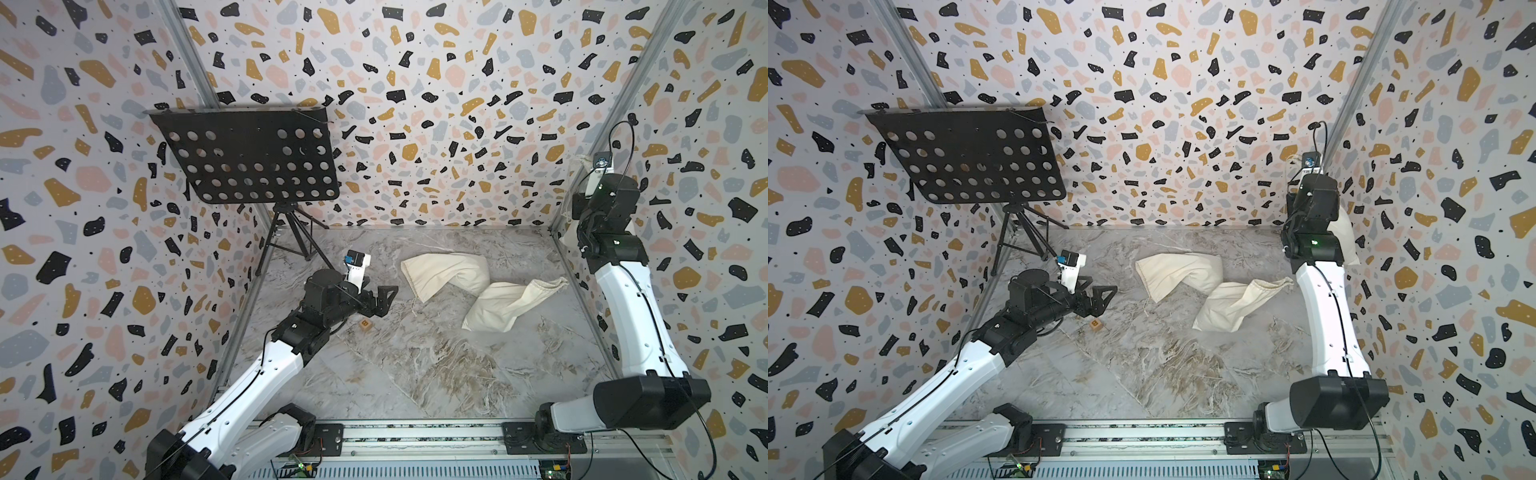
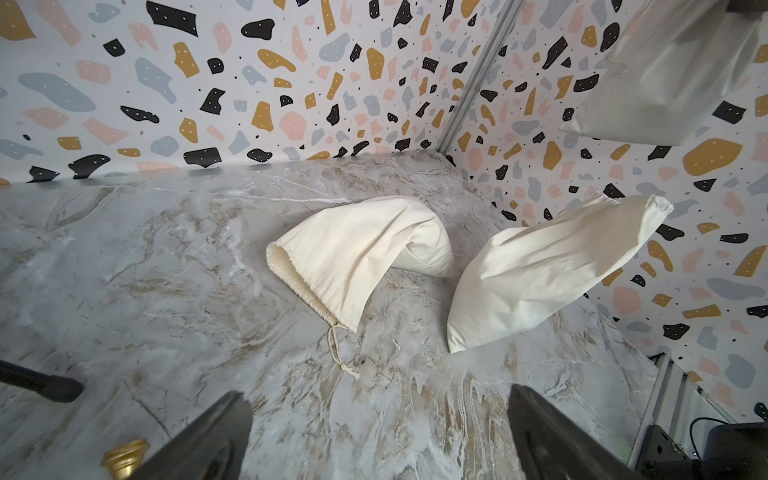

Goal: Close the soil bag
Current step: Place the soil bag at the center of the board.

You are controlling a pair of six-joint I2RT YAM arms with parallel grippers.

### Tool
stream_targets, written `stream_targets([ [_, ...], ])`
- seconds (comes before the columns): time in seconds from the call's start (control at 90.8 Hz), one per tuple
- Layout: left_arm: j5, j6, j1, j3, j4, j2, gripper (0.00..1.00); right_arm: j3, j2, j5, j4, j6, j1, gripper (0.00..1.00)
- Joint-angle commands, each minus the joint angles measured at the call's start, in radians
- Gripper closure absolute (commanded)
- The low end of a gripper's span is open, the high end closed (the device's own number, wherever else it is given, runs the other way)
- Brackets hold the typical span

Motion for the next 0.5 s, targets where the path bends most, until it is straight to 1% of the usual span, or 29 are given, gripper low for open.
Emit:
stream_targets([
  [0.0,0.02,-0.002,-0.007,0.03,0.035,-0.005,0.0,-0.085,-0.002,0.056,0.103,0.063,-0.038,0.92],
  [0.066,0.023,-0.005,-0.006,0.029,0.04,-0.003,0.0,-0.212,0.008,0.084,0.129,0.096,-0.05,0.89],
  [0.132,0.032,-0.007,-0.007,0.029,0.038,0.005,0.0,-0.317,0.022,0.097,0.119,0.161,-0.063,0.84],
  [0.209,0.041,-0.01,-0.008,0.029,0.04,0.014,0.0,-0.434,0.038,0.088,0.121,0.241,-0.076,0.74],
  [0.297,0.048,-0.012,-0.008,0.032,0.041,0.021,0.0,-0.512,0.058,0.072,0.082,0.308,-0.076,0.51],
  [0.341,0.049,-0.012,-0.008,0.031,0.041,0.022,0.0,-0.526,0.061,0.055,0.047,0.334,-0.077,0.41],
  [0.429,0.051,-0.012,-0.009,0.028,0.043,0.023,0.0,-0.523,0.039,0.001,-0.07,0.375,-0.077,0.26],
  [0.484,0.049,-0.009,-0.008,0.025,0.043,0.025,0.0,-0.502,0.005,-0.029,-0.162,0.412,-0.076,0.2],
])
